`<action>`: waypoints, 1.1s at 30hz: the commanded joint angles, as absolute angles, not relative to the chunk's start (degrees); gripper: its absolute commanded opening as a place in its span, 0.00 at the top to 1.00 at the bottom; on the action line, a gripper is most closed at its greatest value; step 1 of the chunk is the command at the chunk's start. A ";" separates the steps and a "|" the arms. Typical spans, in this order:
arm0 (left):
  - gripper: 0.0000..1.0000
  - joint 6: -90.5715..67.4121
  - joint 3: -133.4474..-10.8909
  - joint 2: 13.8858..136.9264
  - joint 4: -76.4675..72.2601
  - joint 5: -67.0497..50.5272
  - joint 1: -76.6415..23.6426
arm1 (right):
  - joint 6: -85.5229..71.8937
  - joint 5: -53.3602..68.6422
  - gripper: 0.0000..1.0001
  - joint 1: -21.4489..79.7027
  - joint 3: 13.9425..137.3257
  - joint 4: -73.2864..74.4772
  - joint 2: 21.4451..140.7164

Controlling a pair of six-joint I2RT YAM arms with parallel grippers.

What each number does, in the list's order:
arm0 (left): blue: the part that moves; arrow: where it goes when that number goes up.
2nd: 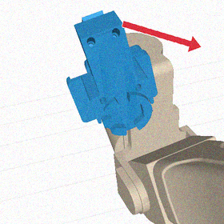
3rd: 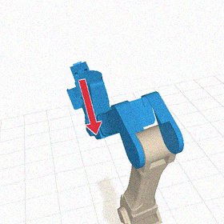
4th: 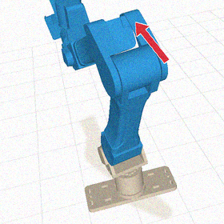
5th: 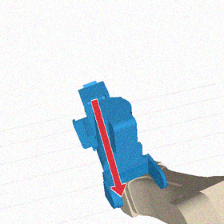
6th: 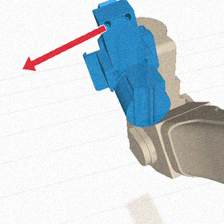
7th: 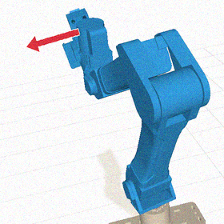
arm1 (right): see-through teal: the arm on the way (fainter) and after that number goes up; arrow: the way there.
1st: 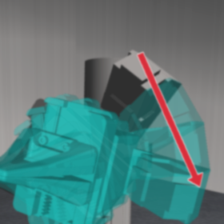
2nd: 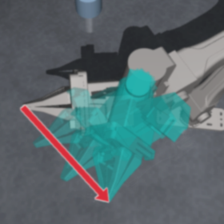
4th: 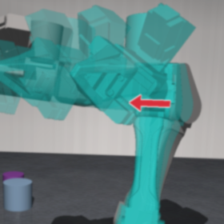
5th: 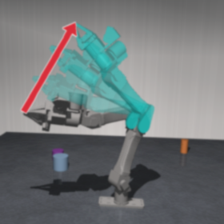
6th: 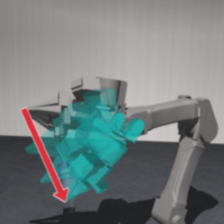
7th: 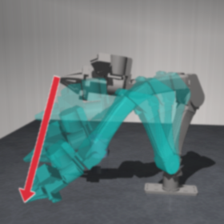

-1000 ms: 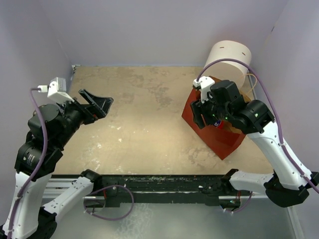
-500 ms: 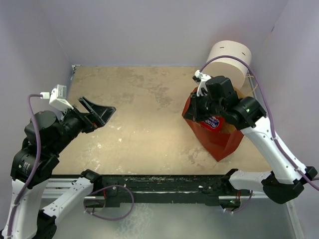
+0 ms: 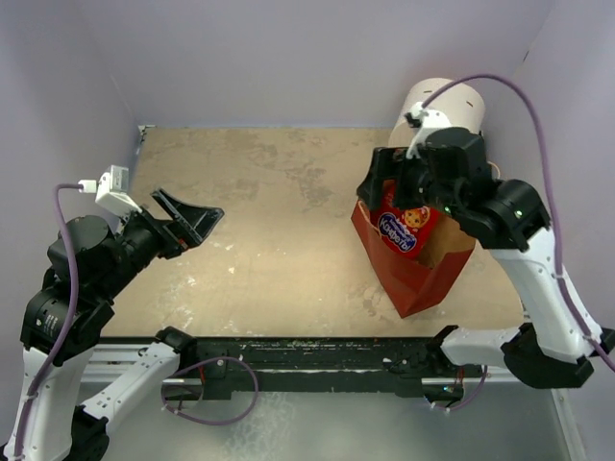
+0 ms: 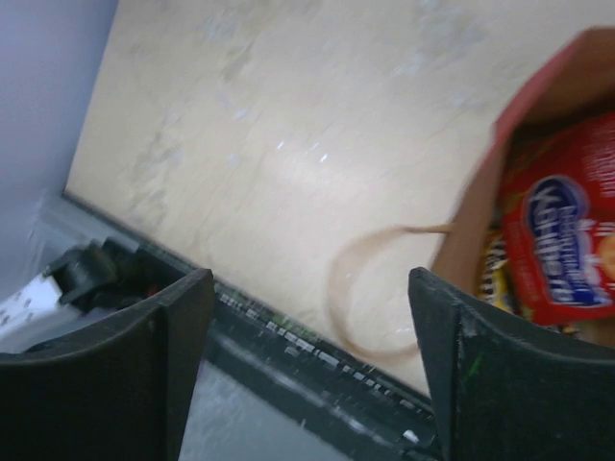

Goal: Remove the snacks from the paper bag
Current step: Adjust the paper bag at the center of the board.

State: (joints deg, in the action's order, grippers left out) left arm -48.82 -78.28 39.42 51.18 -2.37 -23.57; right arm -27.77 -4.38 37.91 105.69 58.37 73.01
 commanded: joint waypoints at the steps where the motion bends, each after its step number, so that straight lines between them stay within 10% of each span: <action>1: 0.01 -46.92 -80.31 39.13 49.72 -0.47 -23.13 | -23.45 -31.24 0.01 37.93 107.75 60.57 66.86; 11: 0.01 -42.97 -83.76 41.40 49.82 1.21 -23.14 | -17.17 -58.92 0.00 36.38 103.06 54.54 65.61; 24: 0.01 -36.82 -87.02 43.24 50.70 2.76 -23.14 | -18.29 -28.45 0.00 6.14 93.79 48.33 67.43; 33: 0.01 -32.14 -89.77 45.45 52.56 3.91 -23.18 | -13.63 -15.03 0.21 -6.95 88.30 42.99 68.72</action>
State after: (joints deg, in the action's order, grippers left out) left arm -36.01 -87.64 44.34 52.51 2.76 -23.49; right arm -17.06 -23.92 -3.51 90.00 48.42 68.62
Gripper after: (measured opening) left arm 0.990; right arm 0.830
